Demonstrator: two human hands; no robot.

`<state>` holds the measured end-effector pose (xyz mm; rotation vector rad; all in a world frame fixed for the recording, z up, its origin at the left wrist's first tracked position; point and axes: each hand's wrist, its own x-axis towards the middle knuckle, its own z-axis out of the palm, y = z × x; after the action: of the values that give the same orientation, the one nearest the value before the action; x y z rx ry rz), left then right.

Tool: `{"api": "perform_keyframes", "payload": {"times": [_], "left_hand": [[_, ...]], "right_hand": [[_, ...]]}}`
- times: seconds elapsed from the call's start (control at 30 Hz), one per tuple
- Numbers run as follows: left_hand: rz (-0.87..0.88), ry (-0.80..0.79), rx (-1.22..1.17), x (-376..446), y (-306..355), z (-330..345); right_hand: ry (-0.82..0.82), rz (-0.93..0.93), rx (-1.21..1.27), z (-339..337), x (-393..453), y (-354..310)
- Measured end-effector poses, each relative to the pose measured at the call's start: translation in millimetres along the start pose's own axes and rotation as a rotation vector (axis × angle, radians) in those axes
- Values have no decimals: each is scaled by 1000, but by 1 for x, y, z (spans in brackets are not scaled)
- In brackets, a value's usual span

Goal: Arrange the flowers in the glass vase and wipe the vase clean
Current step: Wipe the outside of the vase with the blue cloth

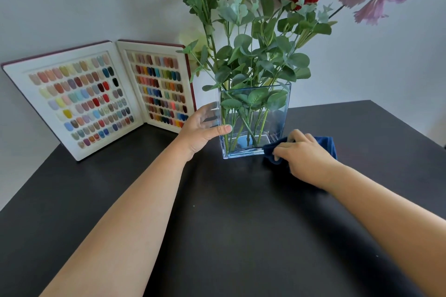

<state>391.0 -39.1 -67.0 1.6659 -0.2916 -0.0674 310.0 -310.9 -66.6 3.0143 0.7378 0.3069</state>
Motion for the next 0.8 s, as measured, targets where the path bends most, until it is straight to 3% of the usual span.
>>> {"api": "perform_keyframes", "payload": {"times": [0.43,0.57,0.8], "left_hand": [[0,-16,-35,-3,-1,1],[2,-19,-30,-2,-1,0],[-7,-11,-23,-1,-1,-1]], "right_hand": [[75,-104,33,14,42,-90],[57,-96,47,13,31,-71],[95,192,95,4,-10,2]]}}
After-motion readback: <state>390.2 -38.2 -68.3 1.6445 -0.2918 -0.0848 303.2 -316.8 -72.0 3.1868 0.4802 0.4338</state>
